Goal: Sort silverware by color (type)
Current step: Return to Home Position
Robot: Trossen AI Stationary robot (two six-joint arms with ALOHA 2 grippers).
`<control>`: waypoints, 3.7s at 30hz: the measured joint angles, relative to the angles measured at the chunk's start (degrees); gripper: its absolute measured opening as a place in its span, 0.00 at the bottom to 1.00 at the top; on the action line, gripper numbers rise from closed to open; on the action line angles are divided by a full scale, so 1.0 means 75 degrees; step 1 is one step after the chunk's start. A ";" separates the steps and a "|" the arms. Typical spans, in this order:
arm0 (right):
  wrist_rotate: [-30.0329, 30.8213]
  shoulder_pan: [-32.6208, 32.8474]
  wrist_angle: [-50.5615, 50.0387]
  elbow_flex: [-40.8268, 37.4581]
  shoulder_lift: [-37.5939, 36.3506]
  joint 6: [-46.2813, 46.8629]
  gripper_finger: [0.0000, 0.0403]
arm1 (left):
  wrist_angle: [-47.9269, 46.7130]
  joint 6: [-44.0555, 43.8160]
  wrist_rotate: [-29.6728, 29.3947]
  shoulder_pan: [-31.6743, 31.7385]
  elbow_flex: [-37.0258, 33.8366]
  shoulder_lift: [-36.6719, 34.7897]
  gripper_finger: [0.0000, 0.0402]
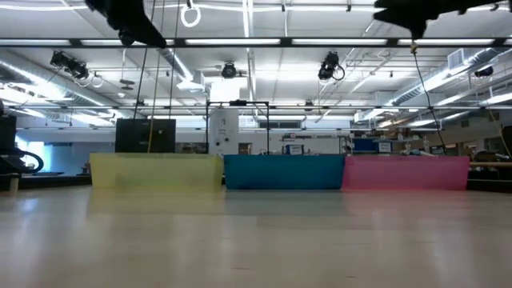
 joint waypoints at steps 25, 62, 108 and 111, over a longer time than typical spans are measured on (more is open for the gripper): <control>-0.0735 0.0854 0.1953 -0.4740 -0.3069 0.0455 0.42 | 0.6218 -0.0191 -0.0947 -0.1675 -0.6530 -0.2227 0.10; -0.0990 0.1258 0.1600 -0.4740 -0.3063 0.0493 0.42 | 0.6217 -0.0709 -0.1044 -0.2656 -0.7256 -0.2213 0.10; -0.0985 0.0270 0.1874 -0.4740 -0.3442 0.0493 0.42 | 0.6329 -0.0706 -0.1044 -0.2650 -0.7268 -0.6313 0.10; -0.0985 0.0270 0.1876 -0.4740 -0.3442 0.0493 0.42 | 0.6329 -0.0706 -0.1046 -0.2650 -0.7268 -0.6313 0.10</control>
